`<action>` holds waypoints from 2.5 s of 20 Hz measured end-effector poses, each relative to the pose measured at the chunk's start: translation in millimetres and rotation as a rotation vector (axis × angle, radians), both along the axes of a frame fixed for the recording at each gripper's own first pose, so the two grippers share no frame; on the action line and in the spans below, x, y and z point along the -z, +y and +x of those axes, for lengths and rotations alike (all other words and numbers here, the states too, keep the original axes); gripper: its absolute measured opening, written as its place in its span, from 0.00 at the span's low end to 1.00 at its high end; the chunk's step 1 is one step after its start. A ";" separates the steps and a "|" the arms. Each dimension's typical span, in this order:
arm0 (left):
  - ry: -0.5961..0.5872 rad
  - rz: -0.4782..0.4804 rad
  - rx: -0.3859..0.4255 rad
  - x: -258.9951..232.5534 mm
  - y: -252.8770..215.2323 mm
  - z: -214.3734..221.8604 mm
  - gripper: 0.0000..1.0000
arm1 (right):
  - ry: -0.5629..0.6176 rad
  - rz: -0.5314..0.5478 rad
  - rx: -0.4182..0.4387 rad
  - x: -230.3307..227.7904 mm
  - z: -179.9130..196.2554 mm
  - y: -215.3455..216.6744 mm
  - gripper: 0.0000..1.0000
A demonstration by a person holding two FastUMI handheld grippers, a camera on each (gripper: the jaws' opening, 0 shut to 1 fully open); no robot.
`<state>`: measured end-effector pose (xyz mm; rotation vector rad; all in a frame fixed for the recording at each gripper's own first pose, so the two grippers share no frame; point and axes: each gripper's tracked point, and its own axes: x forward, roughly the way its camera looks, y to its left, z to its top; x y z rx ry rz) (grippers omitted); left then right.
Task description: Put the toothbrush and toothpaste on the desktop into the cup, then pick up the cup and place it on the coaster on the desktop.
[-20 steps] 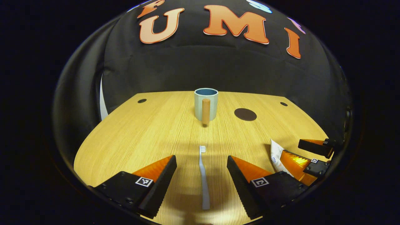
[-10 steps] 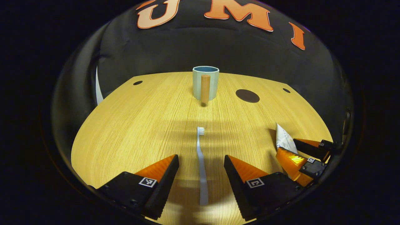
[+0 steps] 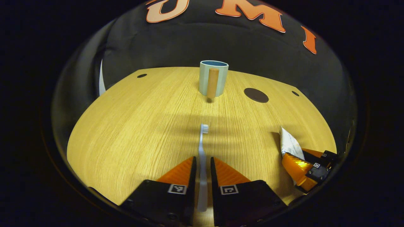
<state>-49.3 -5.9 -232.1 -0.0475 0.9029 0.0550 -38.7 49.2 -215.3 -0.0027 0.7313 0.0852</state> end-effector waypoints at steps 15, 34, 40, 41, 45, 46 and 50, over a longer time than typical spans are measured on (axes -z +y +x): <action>-0.041 0.012 0.067 1.0 -18.3 8.2 0.08 | -0.024 0.032 -0.027 -3.9 6.1 16.4 0.12; -0.371 -0.032 0.088 -6.2 -1.0 17.1 0.04 | -0.239 0.057 -0.015 -76.4 40.0 7.2 0.12; -0.483 -0.025 0.082 -25.6 14.5 18.4 0.04 | -0.314 0.053 -0.016 -106.2 56.7 4.7 0.12; -0.492 -0.021 0.083 -25.7 16.9 19.9 0.04 | -0.326 0.051 -0.016 -111.2 59.1 5.0 0.12; -0.559 -0.039 0.085 -47.5 15.3 47.7 0.04 | -0.374 0.046 -0.020 -129.8 71.3 4.7 0.12; -0.575 -0.037 0.083 -51.7 15.9 55.5 0.04 | -0.384 0.048 -0.020 -133.9 74.0 5.1 0.12; -0.634 -0.041 0.100 -63.8 12.8 81.8 0.04 | -0.443 0.003 -0.013 -150.9 88.6 -0.8 0.12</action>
